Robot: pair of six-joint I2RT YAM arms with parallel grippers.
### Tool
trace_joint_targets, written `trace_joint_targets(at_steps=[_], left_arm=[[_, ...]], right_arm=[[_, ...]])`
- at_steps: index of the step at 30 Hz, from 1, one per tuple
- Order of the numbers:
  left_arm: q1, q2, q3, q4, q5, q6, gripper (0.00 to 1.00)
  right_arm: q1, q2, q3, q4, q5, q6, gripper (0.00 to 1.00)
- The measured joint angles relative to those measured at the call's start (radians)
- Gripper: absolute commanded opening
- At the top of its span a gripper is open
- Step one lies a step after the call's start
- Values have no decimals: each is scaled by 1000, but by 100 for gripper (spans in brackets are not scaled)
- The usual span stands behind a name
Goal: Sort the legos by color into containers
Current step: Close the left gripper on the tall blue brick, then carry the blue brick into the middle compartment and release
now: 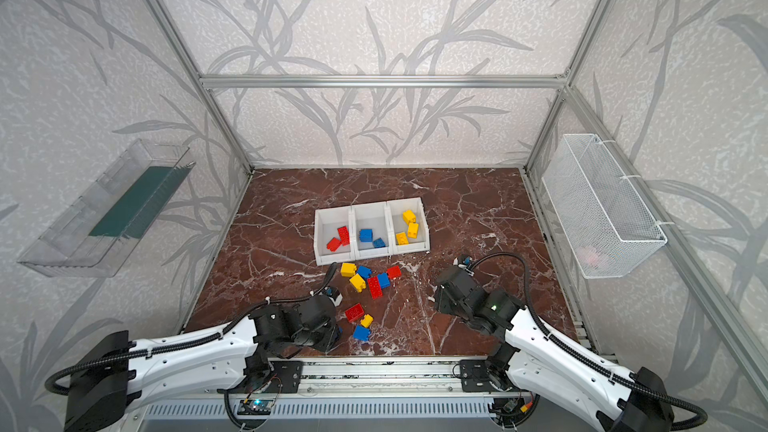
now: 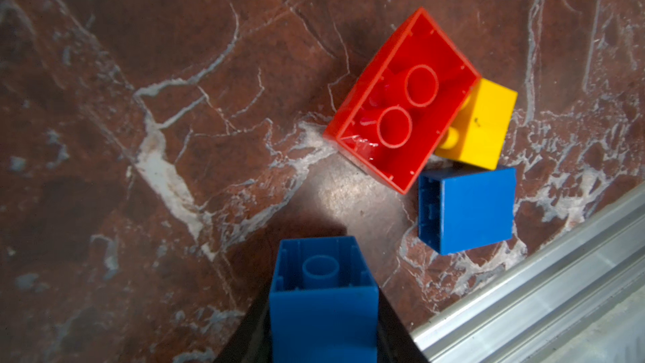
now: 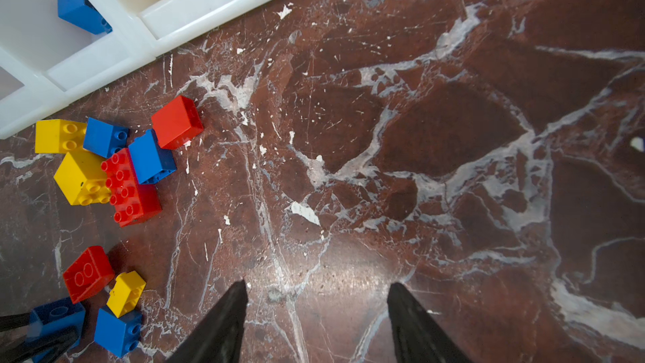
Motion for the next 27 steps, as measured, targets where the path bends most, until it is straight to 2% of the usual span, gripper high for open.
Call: trace_joint_targets(at_steps=[11,19,27], left_arm=[[-1,7,64,-13,-27,46,28],[0,-47,148,-13,-104,74,27],[64,7,292,21,-143,175,27]], right_arm=[[0,-45,-24,-21,11,5,63],[0,-45,-34,-21,15,7,63],[0,-18,-29,-21,18,0,63]])
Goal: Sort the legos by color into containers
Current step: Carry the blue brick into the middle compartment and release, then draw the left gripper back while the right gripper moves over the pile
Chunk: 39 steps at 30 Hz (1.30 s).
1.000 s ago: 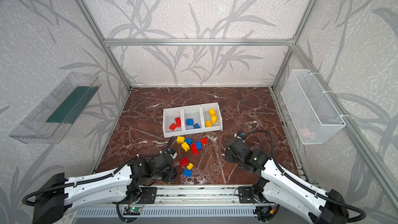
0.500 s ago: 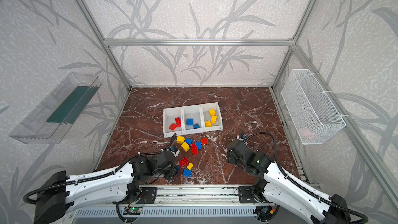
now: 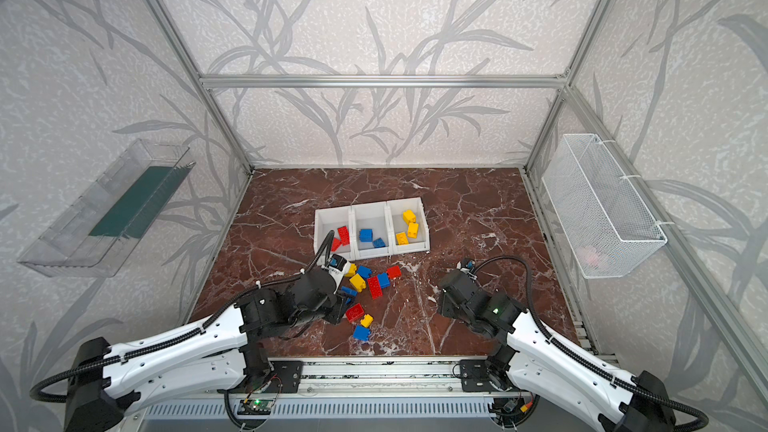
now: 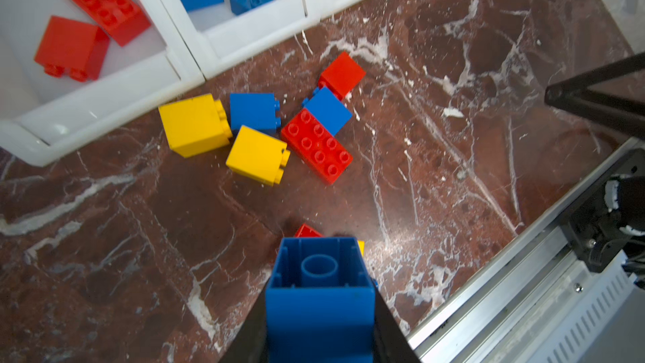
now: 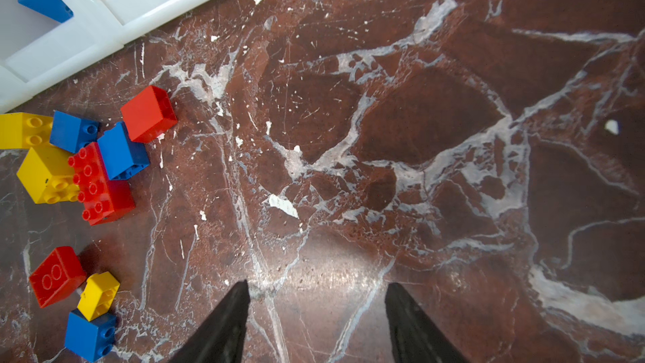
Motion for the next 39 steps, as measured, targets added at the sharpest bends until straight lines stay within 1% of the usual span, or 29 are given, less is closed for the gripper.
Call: trace_joint_targets(at_steps=[4,7,9,12,15,18,24,25,26,27,29,31,33,39], left_arm=[[108,94,53,59,48,60,27],[200,195,105,112,89,107,27],[252,276,164,142,119,140,27],[307,396,267,178,159,181,27],[336,506,369,204,193,219,27],[351,589,441,222,215,241,27],[389,694,486,237,248,254,29],[396,708,490,238,251,255,30],[402,721,495,237,254,256,34],[409,735,499,238,256,257,41],[417,752,509,238,258,260,52],[424,758,510,240,257,257,60],[429,758,510,242,258,257,63],[430,750,508,245,259,254,64]], right_arm=[[0,24,14,0,16,-9,63],[0,47,33,7,26,-19,63],[0,65,47,14,26,-26,63],[0,87,63,18,23,-34,63],[0,95,71,16,22,-42,63],[0,91,71,13,24,-46,63],[0,79,71,13,32,-47,63],[0,80,71,13,34,-48,63],[0,80,71,13,35,-49,63],[0,80,72,13,35,-50,63],[0,85,72,13,35,-51,63],[0,96,74,13,35,-54,64],[0,108,83,13,34,-59,64],[0,116,101,14,34,-72,64]])
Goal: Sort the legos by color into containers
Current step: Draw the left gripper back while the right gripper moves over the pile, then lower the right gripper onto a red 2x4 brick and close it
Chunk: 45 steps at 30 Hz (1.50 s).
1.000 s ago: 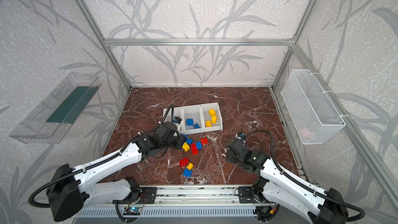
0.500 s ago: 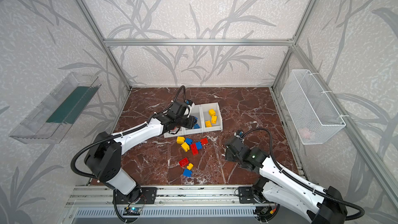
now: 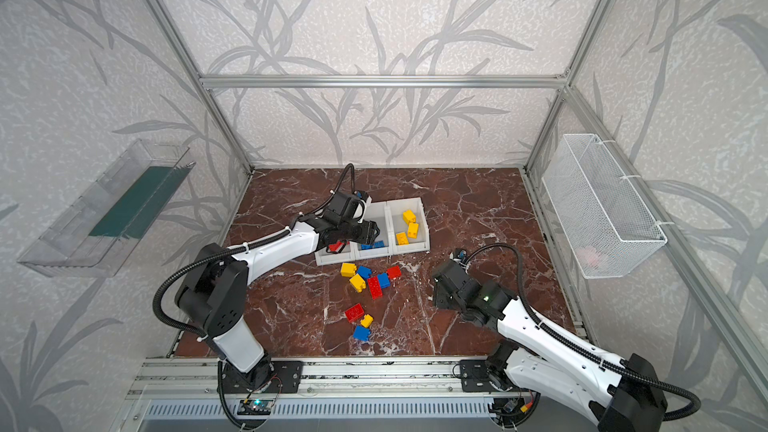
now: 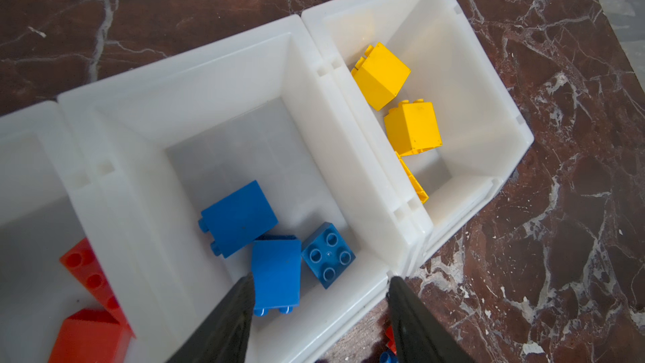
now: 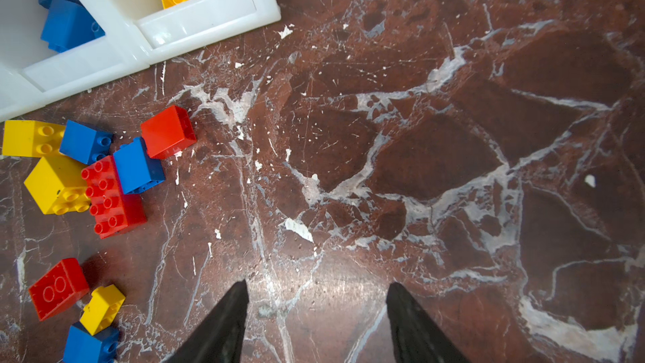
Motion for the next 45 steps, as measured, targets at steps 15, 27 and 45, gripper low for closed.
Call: trace_joint_targets(at_steps=[15,27,45], left_arm=[[55,-296,-233,41,-35,-42,66],[96,-594,-457,11,-102,-87,68],[103,-703,-523,-35,-111,-115,68]], right_arm=[[0,178,105,10,-31,-66,64],[89,606,417,74,-153,-176,61],[228,921,610,92,-207,-186,52]])
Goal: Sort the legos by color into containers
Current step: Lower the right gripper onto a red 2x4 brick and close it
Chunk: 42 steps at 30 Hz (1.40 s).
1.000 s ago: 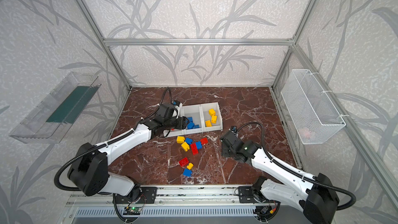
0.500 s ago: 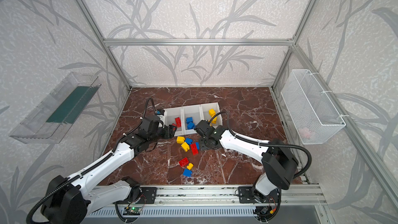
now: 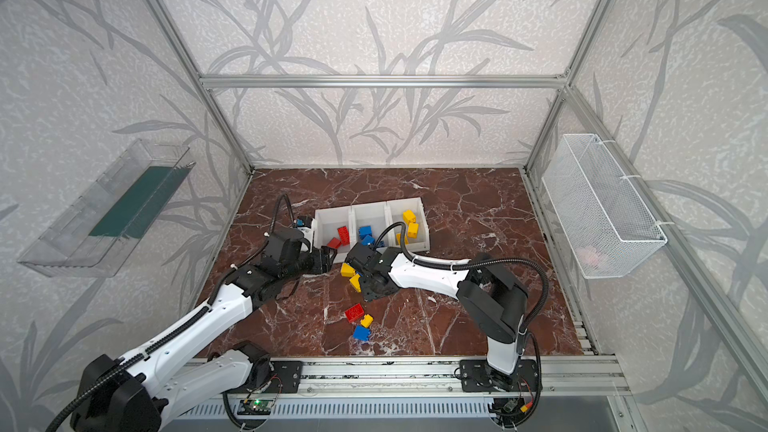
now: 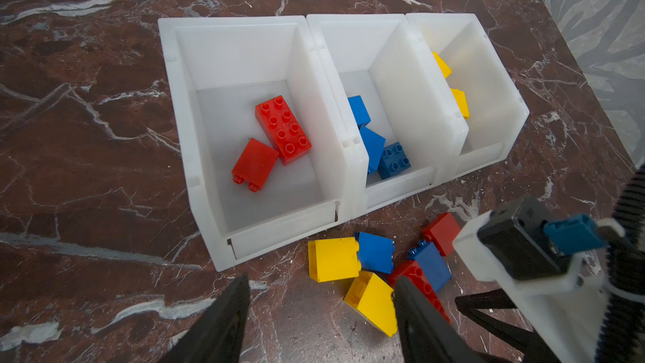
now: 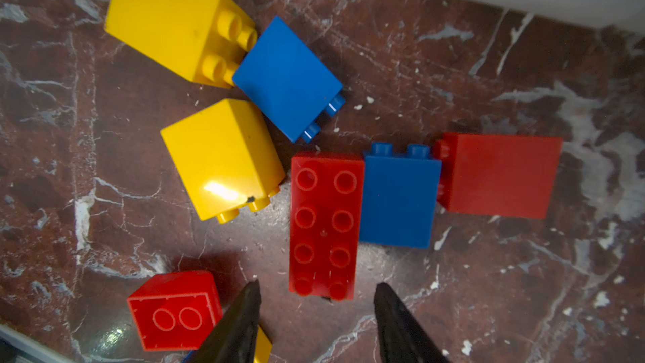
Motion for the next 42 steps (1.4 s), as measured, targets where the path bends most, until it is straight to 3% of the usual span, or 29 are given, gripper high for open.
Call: trace_joint_targets(at_steps=[15,30,42], left_arm=[[0,-41,-8,-41,-3,-14,68],[0,-78,-26,-73,-2,-18,68],[0,-171,-90,-109,-2,-48,68]], right_arm=[[36,57,11,1,8,7,35],[41,57,11,8,21,22,28],[43,-89,-58,-33,67,35,26]])
